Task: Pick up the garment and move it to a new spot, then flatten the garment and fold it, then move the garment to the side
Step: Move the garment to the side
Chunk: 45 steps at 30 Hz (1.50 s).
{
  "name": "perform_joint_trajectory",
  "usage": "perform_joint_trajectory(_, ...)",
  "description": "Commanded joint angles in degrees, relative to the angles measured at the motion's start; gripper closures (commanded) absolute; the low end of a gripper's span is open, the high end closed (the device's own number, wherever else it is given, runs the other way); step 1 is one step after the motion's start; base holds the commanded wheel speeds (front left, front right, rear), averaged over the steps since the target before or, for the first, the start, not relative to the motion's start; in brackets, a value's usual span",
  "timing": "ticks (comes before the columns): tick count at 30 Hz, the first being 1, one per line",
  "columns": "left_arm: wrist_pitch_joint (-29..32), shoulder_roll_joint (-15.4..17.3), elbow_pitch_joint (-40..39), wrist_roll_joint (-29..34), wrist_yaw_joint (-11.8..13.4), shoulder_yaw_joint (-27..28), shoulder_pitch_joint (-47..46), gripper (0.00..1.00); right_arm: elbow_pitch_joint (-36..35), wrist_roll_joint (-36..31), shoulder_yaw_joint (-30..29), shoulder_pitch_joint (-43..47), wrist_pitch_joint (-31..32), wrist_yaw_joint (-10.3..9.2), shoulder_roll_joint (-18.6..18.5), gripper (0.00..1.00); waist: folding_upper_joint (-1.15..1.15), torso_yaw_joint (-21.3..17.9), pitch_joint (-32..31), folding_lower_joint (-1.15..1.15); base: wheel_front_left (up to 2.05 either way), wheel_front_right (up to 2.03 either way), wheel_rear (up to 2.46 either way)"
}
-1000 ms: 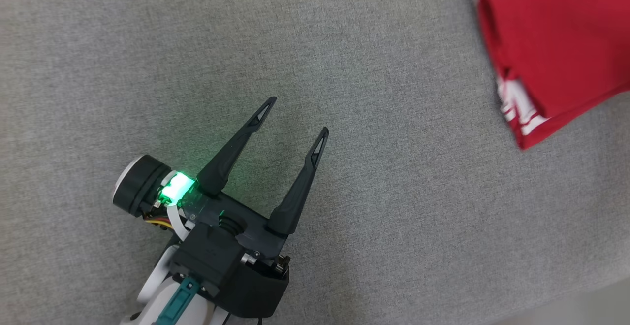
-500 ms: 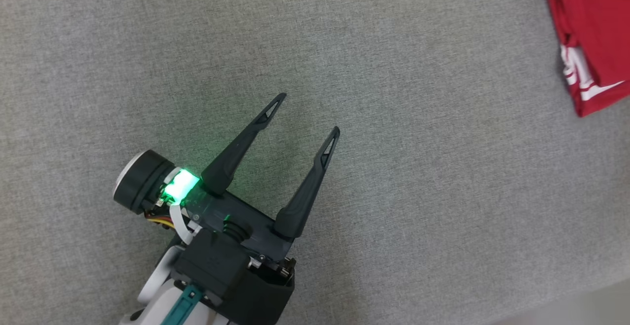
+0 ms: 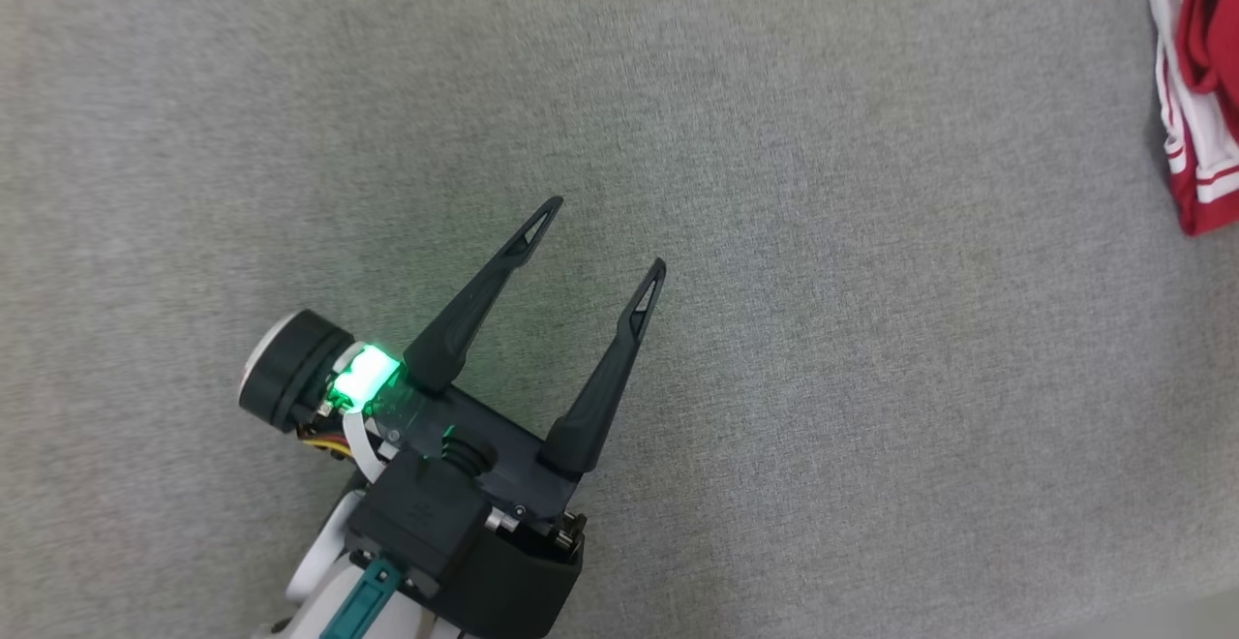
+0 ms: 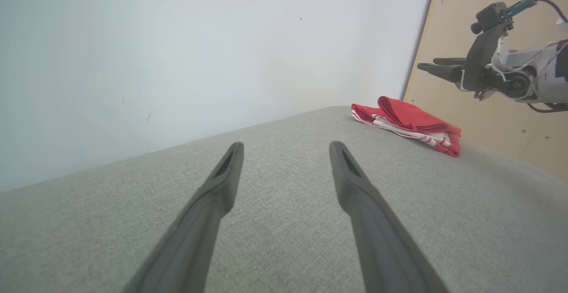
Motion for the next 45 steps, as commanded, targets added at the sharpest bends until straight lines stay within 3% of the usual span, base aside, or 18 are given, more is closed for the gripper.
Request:
perform_joint_trajectory(1,-0.4,-0.2,0.5,-0.5,0.4,0.2,1.1,0.0,-1.4,-0.9,-0.3,1.3,-0.1,-0.15,1.4,0.0,0.0,1.0,-2.1,0.0,0.0,0.0,0.0)
perform_joint_trajectory(5,-1.4,-1.2,2.4,-2.1,1.5,0.9,2.5,0.0,-6.8,-3.8,0.2,5.7,-0.1,-0.15,6.8,0.0,0.0,2.2,-5.1,0.0,0.0,0.0,0.0)
perform_joint_trajectory(11,-2.9,-3.1,7.3,-7.2,4.0,4.3,6.2,0.0,-14.0,-3.9,5.9,12.7,-0.1,-0.15,13.0,0.0,0.0,5.0,-11.4,0.0,0.0,0.0,0.0)
perform_joint_trajectory(22,-4.4,-4.8,15.7,-12.5,6.2,8.9,11.5,0.0,-21.2,-6.1,12.9,23.1,-0.1,-0.15,18.3,0.0,0.0,9.4,-21.0,0.0,0.0,0.0,0.0)
perform_joint_trajectory(31,-4.8,-6.1,17.8,-15.2,8.0,13.6,16.1,0.0,-27.4,-8.8,13.4,30.0,-0.1,-0.15,23.3,0.0,0.0,11.5,-28.2,0.0,0.0,0.0,0.0)
perform_joint_trajectory(38,-4.7,-6.8,15.9,-13.6,7.6,16.3,20.4,0.0,-33.6,-9.5,14.0,36.6,-0.1,-0.15,24.6,0.0,0.0,13.1,-33.3,0.0,0.0,0.0,0.0)
perform_joint_trajectory(45,-4.7,-7.0,12.6,-9.0,4.7,17.6,24.5,0.0,-36.7,-11.2,10.1,44.0,-0.1,-0.15,27.2,0.0,0.0,14.1,-35.9,0.0,0.0,0.0,0.0)
